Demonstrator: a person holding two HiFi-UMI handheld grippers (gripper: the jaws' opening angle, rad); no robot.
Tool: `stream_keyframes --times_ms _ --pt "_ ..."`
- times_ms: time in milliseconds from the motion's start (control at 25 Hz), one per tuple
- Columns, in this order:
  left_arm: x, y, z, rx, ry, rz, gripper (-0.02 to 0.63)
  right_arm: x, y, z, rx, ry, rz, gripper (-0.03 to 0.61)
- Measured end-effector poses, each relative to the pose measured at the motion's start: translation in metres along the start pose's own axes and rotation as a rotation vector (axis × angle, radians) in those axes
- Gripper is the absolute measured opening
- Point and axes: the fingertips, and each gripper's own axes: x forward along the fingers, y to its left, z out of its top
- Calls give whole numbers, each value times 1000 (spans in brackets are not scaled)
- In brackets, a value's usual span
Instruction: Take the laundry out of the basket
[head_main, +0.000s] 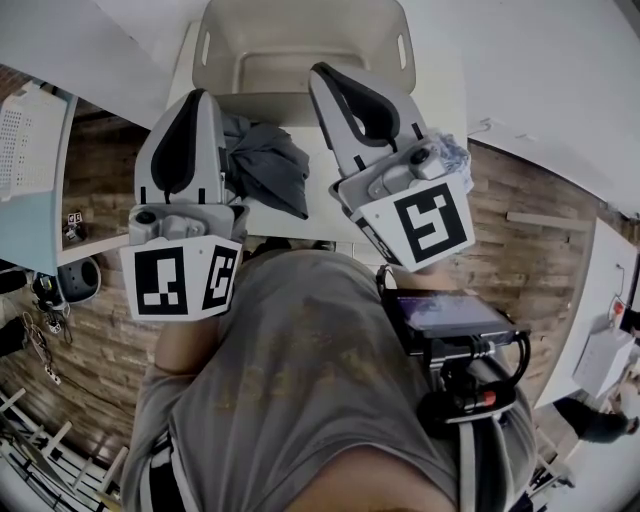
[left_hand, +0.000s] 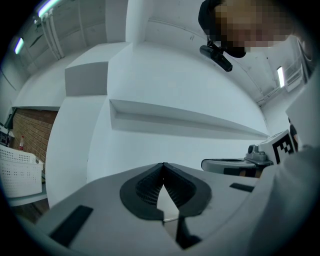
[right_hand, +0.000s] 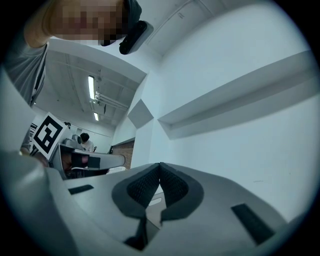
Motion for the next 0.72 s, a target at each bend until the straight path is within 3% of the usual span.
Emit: stream_keyframes --times_ms 720 --pt "0 3 -10 -9 24 -6 9 -5 -3 -6 17 8 -8 8"
